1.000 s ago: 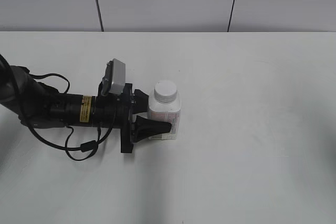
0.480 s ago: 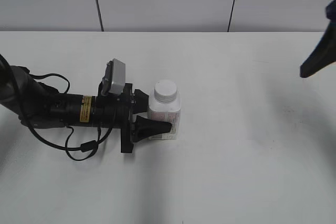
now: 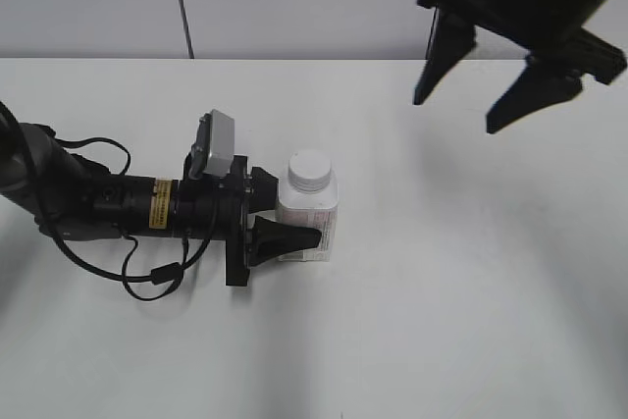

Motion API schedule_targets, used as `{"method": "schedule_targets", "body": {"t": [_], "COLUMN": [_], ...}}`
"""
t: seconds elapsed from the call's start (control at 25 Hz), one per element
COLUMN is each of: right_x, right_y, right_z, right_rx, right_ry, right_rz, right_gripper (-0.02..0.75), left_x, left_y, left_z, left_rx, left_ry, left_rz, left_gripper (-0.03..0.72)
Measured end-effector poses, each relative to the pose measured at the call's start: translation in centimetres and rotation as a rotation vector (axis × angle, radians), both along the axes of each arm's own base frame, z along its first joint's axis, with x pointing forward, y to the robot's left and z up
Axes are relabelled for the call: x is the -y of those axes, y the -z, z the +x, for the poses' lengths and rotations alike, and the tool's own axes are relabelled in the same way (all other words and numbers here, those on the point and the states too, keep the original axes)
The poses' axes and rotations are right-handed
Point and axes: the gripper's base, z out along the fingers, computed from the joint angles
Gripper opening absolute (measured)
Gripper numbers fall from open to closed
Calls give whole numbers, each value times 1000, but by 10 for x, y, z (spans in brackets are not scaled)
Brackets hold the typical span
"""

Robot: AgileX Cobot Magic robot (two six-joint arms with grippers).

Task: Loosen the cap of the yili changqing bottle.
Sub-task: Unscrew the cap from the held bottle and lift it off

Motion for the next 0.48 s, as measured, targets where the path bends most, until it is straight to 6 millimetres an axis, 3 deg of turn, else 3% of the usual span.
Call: {"method": "schedule_targets", "body": {"t": [0.32, 0.48], "right_x": [-69, -92], "right_y": [9, 26], "right_z": [39, 43], "right_rx": [60, 47], "right_ry": [-103, -144], "right_rz": [-10, -27], "right_gripper": [564, 564], "left_x": [3, 4], "left_y": [0, 0], "left_z": [-1, -1], "left_rx": [-1, -1], "left_ry": [2, 3], "left_rz": [-2, -1], "left_gripper": [390, 390]}}
